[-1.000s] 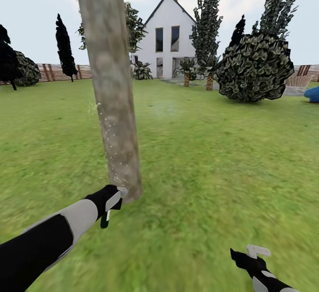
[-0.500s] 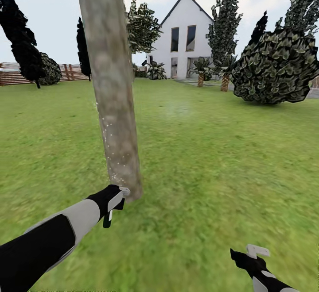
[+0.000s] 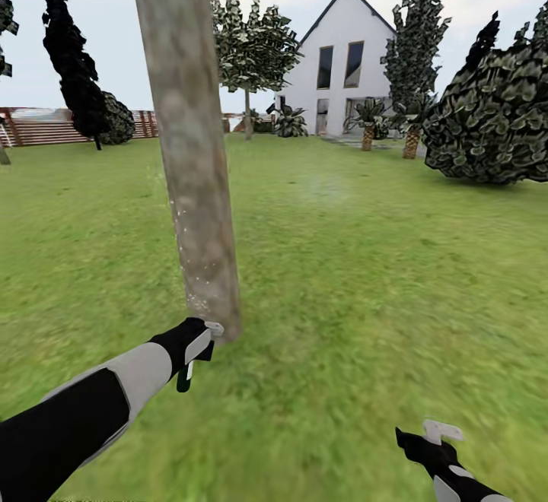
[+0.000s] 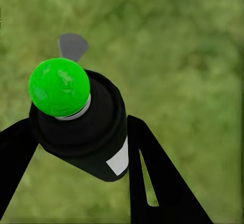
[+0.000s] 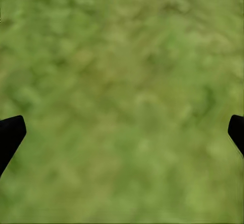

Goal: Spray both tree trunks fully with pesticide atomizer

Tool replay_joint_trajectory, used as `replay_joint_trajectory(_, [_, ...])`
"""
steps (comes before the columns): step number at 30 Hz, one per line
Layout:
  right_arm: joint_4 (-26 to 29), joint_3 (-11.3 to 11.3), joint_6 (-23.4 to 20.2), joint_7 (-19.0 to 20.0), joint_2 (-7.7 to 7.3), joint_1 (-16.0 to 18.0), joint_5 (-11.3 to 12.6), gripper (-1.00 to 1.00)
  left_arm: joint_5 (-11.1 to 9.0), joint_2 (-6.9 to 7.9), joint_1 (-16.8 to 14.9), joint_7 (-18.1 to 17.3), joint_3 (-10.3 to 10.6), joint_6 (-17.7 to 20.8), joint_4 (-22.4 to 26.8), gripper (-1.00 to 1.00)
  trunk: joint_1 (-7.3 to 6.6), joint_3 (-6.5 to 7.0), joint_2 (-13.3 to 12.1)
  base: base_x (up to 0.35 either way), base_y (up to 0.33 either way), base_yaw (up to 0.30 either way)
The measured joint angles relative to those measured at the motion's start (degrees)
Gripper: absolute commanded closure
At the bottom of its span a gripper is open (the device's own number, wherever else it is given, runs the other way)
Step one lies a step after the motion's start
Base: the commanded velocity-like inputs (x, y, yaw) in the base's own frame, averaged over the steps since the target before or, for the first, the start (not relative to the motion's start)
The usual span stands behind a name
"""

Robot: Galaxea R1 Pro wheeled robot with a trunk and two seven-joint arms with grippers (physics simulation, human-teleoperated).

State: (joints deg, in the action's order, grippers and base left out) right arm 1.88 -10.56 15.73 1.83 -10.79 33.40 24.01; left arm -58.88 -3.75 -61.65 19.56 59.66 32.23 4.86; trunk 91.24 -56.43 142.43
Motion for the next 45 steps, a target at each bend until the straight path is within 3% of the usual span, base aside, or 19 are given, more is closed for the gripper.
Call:
replay_joint_trajectory(7, [0.0, 0.01, -0.03, 0.0, 0.0, 0.0, 0.0, -1.0, -0.04, 0.05, 0.09, -0.04, -0.02, -0.16, -0.02, 1.0, -0.01, 0.0, 0.0, 0.231, -0.258, 0.247])
replay_joint_trajectory(12, [0.07, 0.08, -0.02, 0.0, -0.09, -0.01, 0.34, -1.0, 0.14, 0.06, 1.61, -0.05, -0.04, -4.2, 0.01, 1.0, 0.01, 0.0, 0.0, 0.125, -0.128, 0.048])
replay_joint_trajectory(16, [0.08, 0.08, -0.02, 0.0, -0.16, -0.02, 0.43, -1.0, 0.27, 0.21, 1.25, -0.24, -0.36, -3.17, 1.46, 1.0, 0.02, 0.0, 0.0, 0.004, -0.004, 0.001])
replay_joint_trajectory(18, [0.04, 0.09, -0.02, 0.0, -0.18, -0.02, 0.37, -1.0, 0.28, 1.16, -0.42, -0.25, -0.24, 7.53, 7.53, 1.0, 0.01, 0.0, 0.01, 0.0, 0.0, 0.0])
replay_joint_trajectory(20, [0.05, 0.09, -0.02, 0.0, -0.18, -0.02, 0.36, -1.0, 0.78, 2.67, -2.16, -0.09, -0.07, 12.17, 9.93, 1.0, 0.01, 0.01, 0.01, 0.0, 0.0, 0.0])
replay_joint_trajectory(21, [0.04, 0.09, -0.02, 0.0, -0.18, -0.01, 0.35, -1.0, 0.85, 3.4, -3.74, -0.06, -0.08, 13.68, 10.36, 1.0, 0.01, 0.01, 0.01, 0.0, 0.0, 0.0])
replay_joint_trajectory(22, [0.05, 0.08, -0.02, 0.0, -0.18, -0.01, 0.35, -1.0, 0.63, 4.33, -6.27, -0.03, -0.16, 17.51, 10.55, 1.0, 0.01, 0.01, 0.01, 0.0, 0.0, 0.0])
replay_joint_trajectory(24, [0.04, 0.08, -0.02, 0.0, -0.18, -0.03, 0.35, -1.0, 0.42, 4.77, -8.68, -0.03, -0.27, 21.21, 10.68, 1.0, 0.01, 0.01, 0.01, 0.0, 0.0, 0.0])
replay_joint_trajectory(34, [0.03, 0.08, -0.02, 0.01, -0.19, 0.0, 0.35, -1.0, 0.29, 5.44, -23.03, 0.06, -0.62, 23.87, 10.57, 1.0, 0.01, 0.01, 0.01, 0.0, 0.0, 0.0])
replay_joint_trajectory(36, [0.03, 0.08, -0.03, 0.0, -0.19, -0.01, 0.35, -1.0, 0.07, 5.45, -24.79, 0.06, -3.24, 23.89, 10.56, 1.0, 0.01, 0.01, 0.01, 0.0, 0.0, 0.0])
replay_joint_trajectory(37, [0.03, 0.08, -0.02, 0.0, -0.19, 0.0, 0.35, -1.0, -0.16, 5.44, -25.96, 0.05, -6.92, 23.86, 10.58, 1.0, 0.01, 0.01, 0.01, 0.0, 0.0, 0.0])
replay_joint_trajectory(38, [0.03, 0.08, -0.02, 0.0, -0.19, -0.01, 0.35, -1.0, 0.18, 5.45, -26.55, 0.06, -8.64, 23.94, 10.58, 1.0, 0.01, 0.0, 0.01, 0.0, 0.0, 0.0])
replay_joint_trajectory(41, [0.04, 0.08, -0.02, 0.0, -0.19, -0.01, 0.35, -1.0, 0.18, 5.39, -27.37, 0.06, -10.31, 23.95, 10.62, 1.0, 0.01, 0.0, 0.0, 0.0, 0.0, 0.0])
replay_joint_trajectory(45, [0.04, 0.08, -0.02, 0.0, -0.19, 0.0, 0.35, -1.0, 0.2, 5.36, -31.66, 0.15, -10.65, 24.15, 10.5, 1.0, 0.01, 0.01, 0.01, 0.0, 0.0, 0.0])
